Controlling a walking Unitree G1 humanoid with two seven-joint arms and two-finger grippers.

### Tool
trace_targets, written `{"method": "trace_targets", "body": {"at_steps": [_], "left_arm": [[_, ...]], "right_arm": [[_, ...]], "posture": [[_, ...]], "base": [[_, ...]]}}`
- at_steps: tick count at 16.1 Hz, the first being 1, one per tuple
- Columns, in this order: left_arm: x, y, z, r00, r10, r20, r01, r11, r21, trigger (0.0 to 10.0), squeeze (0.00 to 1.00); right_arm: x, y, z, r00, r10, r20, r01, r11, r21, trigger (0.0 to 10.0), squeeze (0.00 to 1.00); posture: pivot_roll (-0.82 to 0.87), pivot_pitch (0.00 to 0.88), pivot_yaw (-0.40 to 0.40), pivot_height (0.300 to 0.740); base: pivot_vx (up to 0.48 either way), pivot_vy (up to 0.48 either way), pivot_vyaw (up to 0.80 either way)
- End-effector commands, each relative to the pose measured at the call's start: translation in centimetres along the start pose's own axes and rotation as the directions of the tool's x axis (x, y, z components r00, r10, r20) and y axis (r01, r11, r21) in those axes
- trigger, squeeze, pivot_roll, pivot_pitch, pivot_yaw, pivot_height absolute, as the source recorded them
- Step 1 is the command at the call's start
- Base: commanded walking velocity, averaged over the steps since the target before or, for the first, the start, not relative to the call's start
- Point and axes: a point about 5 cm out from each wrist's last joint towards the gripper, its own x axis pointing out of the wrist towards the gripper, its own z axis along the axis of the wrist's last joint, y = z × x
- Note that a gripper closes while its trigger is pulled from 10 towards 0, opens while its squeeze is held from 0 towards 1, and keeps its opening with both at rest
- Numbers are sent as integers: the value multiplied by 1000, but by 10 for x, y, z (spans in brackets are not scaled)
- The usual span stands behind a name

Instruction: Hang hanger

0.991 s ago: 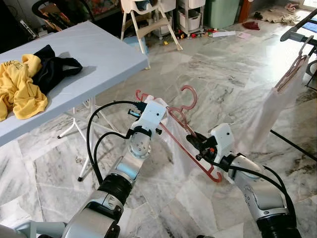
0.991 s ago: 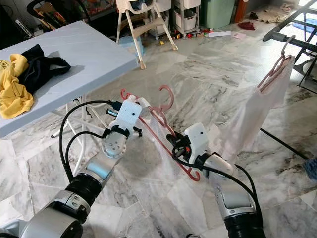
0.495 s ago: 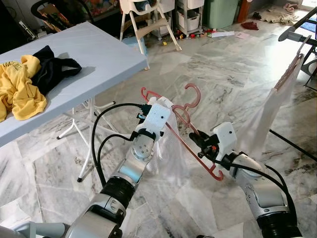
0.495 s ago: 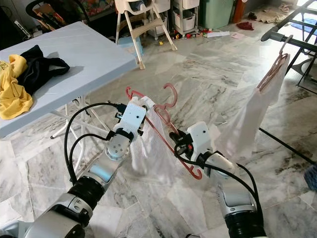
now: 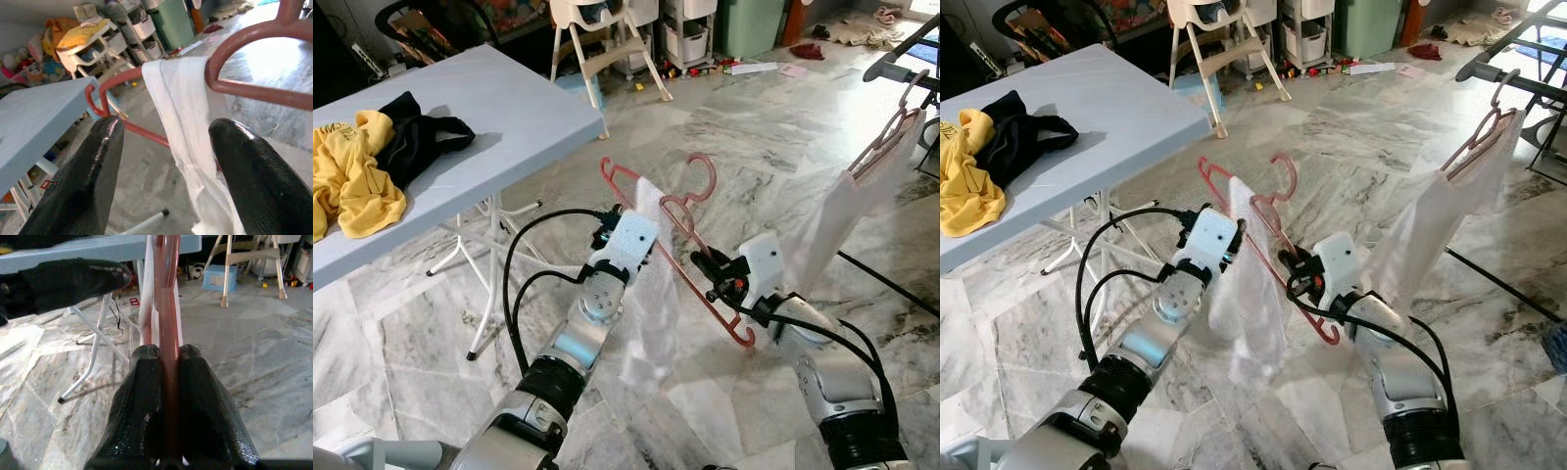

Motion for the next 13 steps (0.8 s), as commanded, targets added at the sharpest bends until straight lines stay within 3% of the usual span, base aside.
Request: {"method": "trace_targets", "body": {"at_steps": [1,5,9,10,12,13], "left_arm": [[-2,1,0,1000,-3,7,3,1000,2,10000,1000],[-4,-3,3,1000,-19,20,20,1000,-12,10000,1000],[-3,7,7,999,37,35,-35,997,-74,10000,1000],[-1,35,-1,988,154,-25,-156,976,-154,10000,1000],[-3,58,-11,968,242,-69,-250,954,-166,10000,1000],[-8,76,-29,940,302,-161,-331,923,-197,10000,1000]], "right_arm": [[5,0,13,998,2,62,-1,1000,-11,10000,0],[8,2,13,998,7,65,-6,1000,-13,10000,0],[9,2,13,998,11,62,-10,1000,-17,10000,0],[8,0,15,998,17,65,-15,1000,-26,10000,0],[5,0,21,996,48,77,-44,998,-42,10000,0],[2,-1,34,989,92,113,-86,995,-59,10000,0]], "posture": [[-151,70,147,740],[-148,69,146,740],[-151,69,145,740],[-155,72,143,740],[-160,72,142,740],[-165,72,142,740]], "base": [[0,0,0],[0,0,0],[0,0,0],[0,0,0],[0,0,0],[0,0,0]]}}
